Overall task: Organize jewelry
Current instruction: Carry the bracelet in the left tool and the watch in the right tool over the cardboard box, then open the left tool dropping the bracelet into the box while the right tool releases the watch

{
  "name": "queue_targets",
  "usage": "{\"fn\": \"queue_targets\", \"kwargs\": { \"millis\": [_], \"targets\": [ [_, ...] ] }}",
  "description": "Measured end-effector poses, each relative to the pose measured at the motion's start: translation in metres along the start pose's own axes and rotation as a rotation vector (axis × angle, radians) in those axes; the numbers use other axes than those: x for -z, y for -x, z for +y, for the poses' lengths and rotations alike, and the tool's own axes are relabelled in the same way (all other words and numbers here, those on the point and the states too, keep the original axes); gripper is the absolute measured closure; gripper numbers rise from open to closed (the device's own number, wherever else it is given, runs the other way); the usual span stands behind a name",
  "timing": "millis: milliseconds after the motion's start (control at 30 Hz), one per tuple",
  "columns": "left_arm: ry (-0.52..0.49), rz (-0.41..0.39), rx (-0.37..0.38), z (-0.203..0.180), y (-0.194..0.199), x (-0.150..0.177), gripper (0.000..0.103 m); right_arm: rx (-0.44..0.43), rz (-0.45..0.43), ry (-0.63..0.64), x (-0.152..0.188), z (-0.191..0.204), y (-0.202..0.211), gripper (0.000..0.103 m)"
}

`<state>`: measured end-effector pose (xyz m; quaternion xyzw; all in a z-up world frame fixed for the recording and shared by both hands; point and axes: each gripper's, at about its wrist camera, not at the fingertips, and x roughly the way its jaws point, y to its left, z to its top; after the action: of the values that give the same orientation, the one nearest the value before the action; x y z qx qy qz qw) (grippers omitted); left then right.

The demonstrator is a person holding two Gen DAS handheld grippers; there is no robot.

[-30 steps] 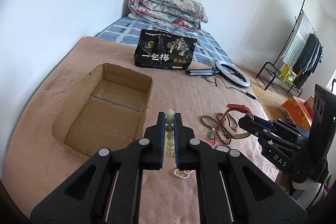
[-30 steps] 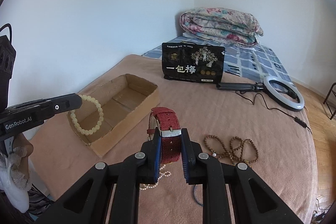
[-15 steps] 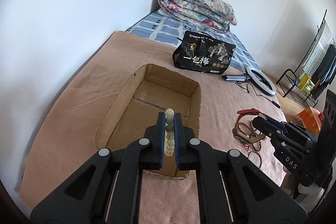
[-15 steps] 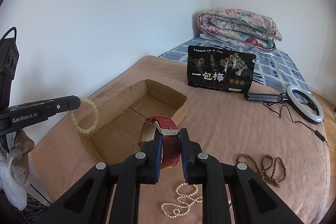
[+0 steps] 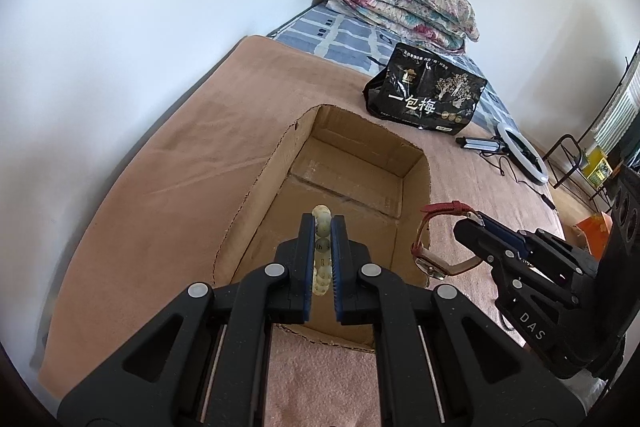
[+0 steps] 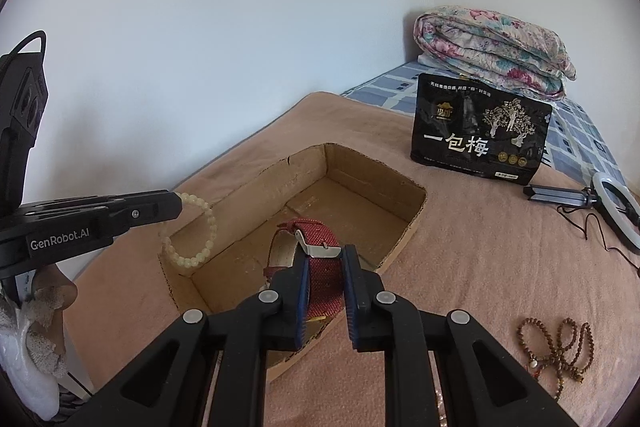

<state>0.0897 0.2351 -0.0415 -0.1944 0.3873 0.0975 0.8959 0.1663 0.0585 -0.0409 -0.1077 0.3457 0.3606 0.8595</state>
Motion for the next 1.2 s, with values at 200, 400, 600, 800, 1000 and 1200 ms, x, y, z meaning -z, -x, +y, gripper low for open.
{"fn": "queue_targets", "kwargs": {
  "millis": [200, 400, 600, 800, 1000, 1200],
  "targets": [
    [0.010, 0.033, -0.019, 0.009, -0.010, 0.005, 0.098, -0.001, 0.011, 0.005, -0.002, 0.002, -0.014, 0.089],
    [-0.004, 0.039, -0.028, 0.005, -0.013, 0.007, 0.098, -0.006, 0.023, -0.003, -0.001, 0.002, -0.022, 0.089],
    [-0.014, 0.038, -0.047, 0.004, -0.016, 0.007, 0.098, -0.013, 0.037, -0.002, 0.001, 0.002, -0.026, 0.082],
    [-0.040, -0.003, -0.078, 0.001, -0.011, 0.005, 0.062, 0.024, 0.021, -0.009, 0.001, -0.001, -0.020, 0.040],
    [-0.036, -0.031, -0.086, 0.001, -0.005, 0.002, 0.062, 0.043, -0.008, -0.018, 0.000, -0.004, -0.006, 0.029],
    [-0.040, -0.034, -0.075, -0.005, -0.002, 0.003, 0.062, 0.068, -0.005, 0.002, 0.006, -0.008, 0.006, 0.027]
  ]
}}
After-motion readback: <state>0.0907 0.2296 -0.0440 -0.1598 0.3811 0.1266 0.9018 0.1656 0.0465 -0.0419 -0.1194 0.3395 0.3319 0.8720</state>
